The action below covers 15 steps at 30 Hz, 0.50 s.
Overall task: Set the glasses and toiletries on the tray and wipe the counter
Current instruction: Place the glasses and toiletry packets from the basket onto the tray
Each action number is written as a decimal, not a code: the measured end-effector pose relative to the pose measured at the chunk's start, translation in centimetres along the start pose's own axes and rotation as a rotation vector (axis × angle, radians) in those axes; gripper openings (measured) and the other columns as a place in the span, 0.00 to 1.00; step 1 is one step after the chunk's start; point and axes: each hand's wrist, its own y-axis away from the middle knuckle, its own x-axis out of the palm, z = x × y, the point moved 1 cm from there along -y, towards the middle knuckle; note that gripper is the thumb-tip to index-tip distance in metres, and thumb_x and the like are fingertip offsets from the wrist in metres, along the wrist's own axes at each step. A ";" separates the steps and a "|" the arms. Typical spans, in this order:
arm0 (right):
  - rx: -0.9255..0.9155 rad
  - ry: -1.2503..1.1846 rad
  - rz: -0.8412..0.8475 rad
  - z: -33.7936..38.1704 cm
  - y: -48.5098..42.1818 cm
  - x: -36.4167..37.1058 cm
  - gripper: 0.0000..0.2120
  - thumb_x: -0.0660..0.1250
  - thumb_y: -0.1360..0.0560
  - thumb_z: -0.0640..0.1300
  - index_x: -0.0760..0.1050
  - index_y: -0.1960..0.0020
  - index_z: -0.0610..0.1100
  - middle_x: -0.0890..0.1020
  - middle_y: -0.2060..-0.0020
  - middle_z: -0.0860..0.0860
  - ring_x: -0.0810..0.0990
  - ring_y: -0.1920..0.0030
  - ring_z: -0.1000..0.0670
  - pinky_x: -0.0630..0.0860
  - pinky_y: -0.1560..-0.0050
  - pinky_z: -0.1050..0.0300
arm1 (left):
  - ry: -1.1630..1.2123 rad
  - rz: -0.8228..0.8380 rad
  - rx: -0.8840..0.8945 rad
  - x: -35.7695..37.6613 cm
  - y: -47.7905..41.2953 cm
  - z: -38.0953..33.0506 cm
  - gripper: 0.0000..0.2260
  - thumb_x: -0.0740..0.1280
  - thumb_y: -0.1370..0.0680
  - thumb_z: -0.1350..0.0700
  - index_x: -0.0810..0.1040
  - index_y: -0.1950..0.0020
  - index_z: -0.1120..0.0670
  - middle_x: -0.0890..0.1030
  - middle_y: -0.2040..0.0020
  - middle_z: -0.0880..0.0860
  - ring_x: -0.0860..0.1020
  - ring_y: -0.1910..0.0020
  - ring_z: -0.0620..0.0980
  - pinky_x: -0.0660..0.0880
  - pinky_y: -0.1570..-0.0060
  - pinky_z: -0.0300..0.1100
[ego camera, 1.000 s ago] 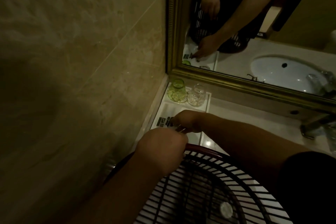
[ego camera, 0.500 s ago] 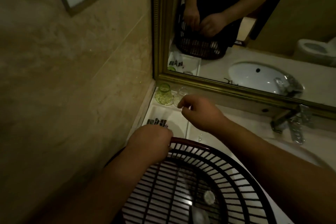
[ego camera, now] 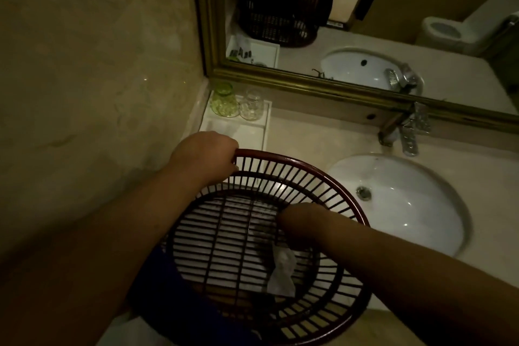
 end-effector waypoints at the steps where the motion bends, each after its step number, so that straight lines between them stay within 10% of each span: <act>1: 0.023 -0.041 0.016 -0.3 -0.8 0.6 0.15 0.67 0.20 0.43 0.77 0.34 0.42 0.82 0.41 0.44 0.81 0.42 0.44 0.74 0.49 0.53 | -0.003 0.001 0.001 0.0 0.0 0.0 0.08 0.71 0.26 0.42 0.80 0.54 0.45 0.75 0.63 0.47 0.75 0.63 0.49 0.70 0.67 0.42; 15: -0.304 0.268 0.226 3.7 -4.5 5.9 0.28 0.75 0.25 0.42 0.73 0.27 0.43 0.74 0.30 0.41 0.72 0.30 0.37 0.74 0.36 0.41 | -0.039 -0.019 0.010 -0.1 0.1 0.2 0.11 0.71 0.26 0.40 0.73 0.59 0.44 0.72 0.66 0.45 0.72 0.67 0.46 0.66 0.70 0.42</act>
